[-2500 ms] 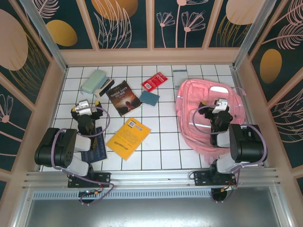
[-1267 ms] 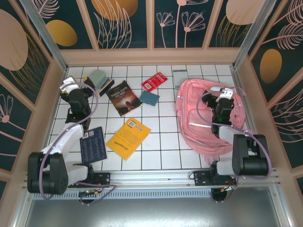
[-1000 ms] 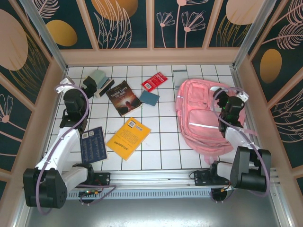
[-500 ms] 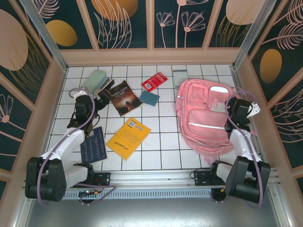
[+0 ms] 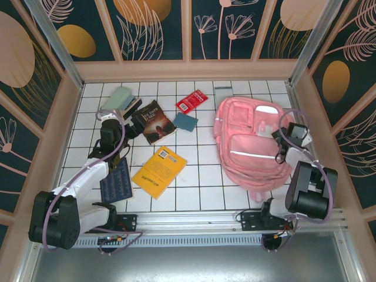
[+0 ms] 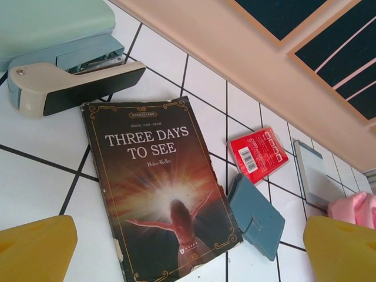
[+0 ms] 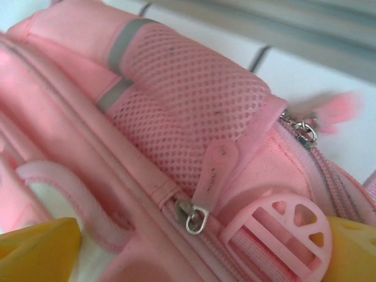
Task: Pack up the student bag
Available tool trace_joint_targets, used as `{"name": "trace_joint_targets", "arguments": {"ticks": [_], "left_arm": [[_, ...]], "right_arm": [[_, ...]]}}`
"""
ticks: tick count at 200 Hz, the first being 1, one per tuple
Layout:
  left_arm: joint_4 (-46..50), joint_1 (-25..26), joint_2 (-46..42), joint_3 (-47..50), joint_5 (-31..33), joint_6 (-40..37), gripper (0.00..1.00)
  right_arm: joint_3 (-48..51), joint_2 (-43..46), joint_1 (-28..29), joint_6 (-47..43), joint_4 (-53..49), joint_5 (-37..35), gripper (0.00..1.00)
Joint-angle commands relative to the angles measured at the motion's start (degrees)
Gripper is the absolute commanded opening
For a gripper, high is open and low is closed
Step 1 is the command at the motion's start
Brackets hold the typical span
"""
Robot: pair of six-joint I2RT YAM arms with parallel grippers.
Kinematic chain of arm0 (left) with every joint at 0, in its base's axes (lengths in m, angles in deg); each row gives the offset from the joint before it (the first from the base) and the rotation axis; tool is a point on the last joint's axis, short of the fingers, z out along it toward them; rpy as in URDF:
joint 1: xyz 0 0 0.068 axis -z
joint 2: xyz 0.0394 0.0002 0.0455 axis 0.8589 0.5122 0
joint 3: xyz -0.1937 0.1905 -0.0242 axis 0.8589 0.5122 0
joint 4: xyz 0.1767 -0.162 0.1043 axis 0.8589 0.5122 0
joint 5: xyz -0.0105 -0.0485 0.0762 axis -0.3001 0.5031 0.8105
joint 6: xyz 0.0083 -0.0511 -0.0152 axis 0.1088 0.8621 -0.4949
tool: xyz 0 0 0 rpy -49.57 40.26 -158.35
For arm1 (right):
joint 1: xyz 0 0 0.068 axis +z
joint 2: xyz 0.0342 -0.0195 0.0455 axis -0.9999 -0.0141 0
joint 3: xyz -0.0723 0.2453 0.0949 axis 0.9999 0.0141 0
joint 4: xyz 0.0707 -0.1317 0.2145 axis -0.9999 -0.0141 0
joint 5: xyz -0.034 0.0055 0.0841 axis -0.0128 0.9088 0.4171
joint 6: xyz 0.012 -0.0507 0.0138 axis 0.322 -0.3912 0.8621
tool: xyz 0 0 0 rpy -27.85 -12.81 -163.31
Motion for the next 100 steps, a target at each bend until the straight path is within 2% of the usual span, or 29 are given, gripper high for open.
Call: {"name": "trace_joint_targets", "arguments": {"ticks": [1,49,100], "left_arm": [[-1.9,0.5,0.5,0.0,-1.5,-1.0,0.99],[-1.2,2.5,0.7,-0.8,-1.7,-2.7,0.97],[1.0,8.0,1.9,-3.3,0.9,-5.0,0.98]], "right_arm": [[-3.5,-1.8,6.8,-2.0,-0.8,5.9,0.99],[-6.1,-3.2,20.3,-0.6,-1.4,3.8,0.99],[-8.9,-5.5,29.9,3.4,-1.4,5.4,0.99]]}}
